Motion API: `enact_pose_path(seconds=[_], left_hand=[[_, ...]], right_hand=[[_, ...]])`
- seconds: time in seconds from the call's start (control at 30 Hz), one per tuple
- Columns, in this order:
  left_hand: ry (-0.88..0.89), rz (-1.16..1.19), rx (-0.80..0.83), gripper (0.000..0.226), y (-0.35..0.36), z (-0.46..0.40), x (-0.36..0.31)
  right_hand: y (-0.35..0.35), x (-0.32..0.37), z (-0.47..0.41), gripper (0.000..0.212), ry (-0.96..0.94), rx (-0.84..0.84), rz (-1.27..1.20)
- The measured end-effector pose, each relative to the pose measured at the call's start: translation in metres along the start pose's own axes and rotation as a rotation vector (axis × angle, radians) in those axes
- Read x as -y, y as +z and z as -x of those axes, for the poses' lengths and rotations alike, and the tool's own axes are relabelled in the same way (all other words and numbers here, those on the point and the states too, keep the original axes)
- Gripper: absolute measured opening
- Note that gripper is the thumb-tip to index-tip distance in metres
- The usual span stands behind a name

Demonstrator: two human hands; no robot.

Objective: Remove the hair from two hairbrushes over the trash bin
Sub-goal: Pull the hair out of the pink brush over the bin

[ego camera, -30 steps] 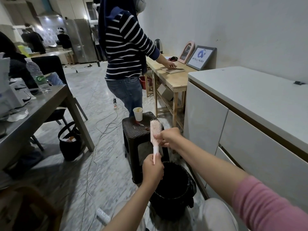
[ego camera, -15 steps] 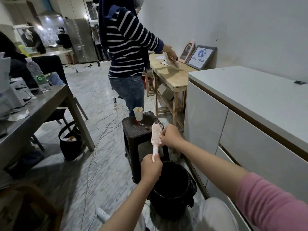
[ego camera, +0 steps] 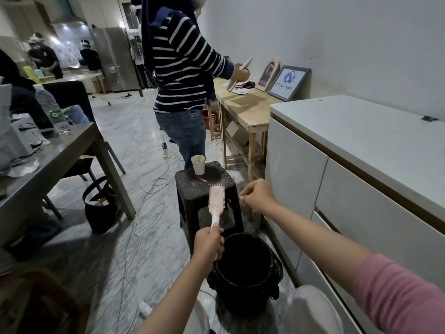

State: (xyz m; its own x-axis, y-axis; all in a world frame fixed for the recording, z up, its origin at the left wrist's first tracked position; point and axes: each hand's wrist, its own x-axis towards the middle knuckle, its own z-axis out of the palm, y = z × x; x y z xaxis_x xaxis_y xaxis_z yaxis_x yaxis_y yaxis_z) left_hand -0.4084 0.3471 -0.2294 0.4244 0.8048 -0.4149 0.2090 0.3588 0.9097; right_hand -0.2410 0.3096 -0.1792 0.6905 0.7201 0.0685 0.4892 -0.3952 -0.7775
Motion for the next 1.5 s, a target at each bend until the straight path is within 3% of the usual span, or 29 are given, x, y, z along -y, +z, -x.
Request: enact_pose_path(seconds=[0.1, 0.17, 0.3, 0.4, 0.6, 0.87, 1.07, 1.27, 1.5], left_hand=[[0.043, 0.001, 0.060, 0.028, 0.002, 0.005, -0.003], [0.079, -0.008, 0.084, 0.028, 0.004, 0.009, -0.004], [0.171, -0.101, 0.132, 0.027, 0.007, 0.014, -0.002], [0.274, -0.194, 0.176, 0.026, 0.011, 0.020, 0.001], [0.417, -0.256, 0.135, 0.030, 0.013, 0.026, 0.010], [0.432, -0.276, 0.115, 0.033, 0.013, 0.022, 0.015], [0.434, -0.275, 0.124, 0.027, 0.012, 0.021, 0.015], [0.458, -0.357, 0.115, 0.029, 0.007, 0.017, 0.018], [0.448, -0.407, 0.116, 0.028, 0.004, 0.017, 0.021]], right_hand=[[0.002, -0.004, -0.001, 0.023, 0.070, -0.064, -0.090], [0.004, -0.003, 0.000, 0.010, 0.139, -0.066, -0.249], [0.002, 0.008, 0.001, 0.077, 0.204, 0.054, -0.430], [-0.001, 0.011, -0.001, 0.095, 0.099, 0.087, -0.288], [-0.006, 0.014, -0.016, 0.068, 0.063, 0.027, -0.225], [-0.009, 0.009, -0.021, 0.037, 0.005, 0.038, -0.168], [-0.011, 0.008, -0.022, 0.035, -0.033, -0.012, -0.068], [-0.015, 0.005, -0.021, 0.014, -0.134, -0.058, 0.088], [-0.015, 0.007, -0.025, 0.009, -0.158, -0.013, 0.266]])
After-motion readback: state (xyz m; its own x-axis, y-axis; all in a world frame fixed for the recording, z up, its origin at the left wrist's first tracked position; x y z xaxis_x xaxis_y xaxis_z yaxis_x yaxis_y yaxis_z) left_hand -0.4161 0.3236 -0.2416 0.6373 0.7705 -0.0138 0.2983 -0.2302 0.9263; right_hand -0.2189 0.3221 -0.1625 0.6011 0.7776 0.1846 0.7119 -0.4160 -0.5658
